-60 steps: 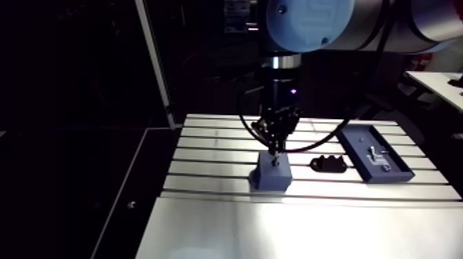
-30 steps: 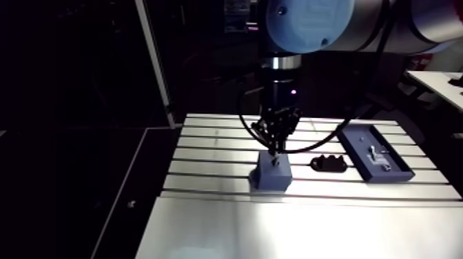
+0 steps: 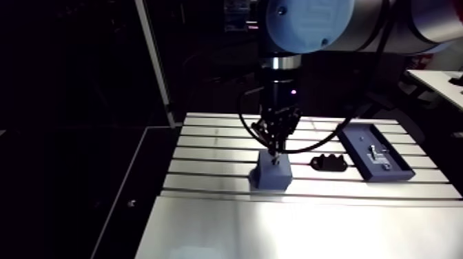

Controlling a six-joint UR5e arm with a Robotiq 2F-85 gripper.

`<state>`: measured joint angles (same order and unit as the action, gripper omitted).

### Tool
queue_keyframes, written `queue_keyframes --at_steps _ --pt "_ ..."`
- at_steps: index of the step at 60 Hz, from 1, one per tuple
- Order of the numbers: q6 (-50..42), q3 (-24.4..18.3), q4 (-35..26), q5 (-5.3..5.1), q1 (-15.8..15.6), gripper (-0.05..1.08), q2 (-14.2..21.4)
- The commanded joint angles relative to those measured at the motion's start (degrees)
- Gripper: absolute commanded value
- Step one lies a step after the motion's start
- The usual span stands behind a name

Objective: Pick up the M10 bolt and insert it into the hex recess until seated.

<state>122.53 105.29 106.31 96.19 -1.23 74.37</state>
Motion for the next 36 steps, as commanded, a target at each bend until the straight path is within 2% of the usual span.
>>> queue_keyframes --at_steps 1,36 --pt "0.0 0.0 0.0 0.01 0.0 0.76 -0.1" --pt "0.0 0.2 0.0 0.01 0.0 0.76 -0.1"
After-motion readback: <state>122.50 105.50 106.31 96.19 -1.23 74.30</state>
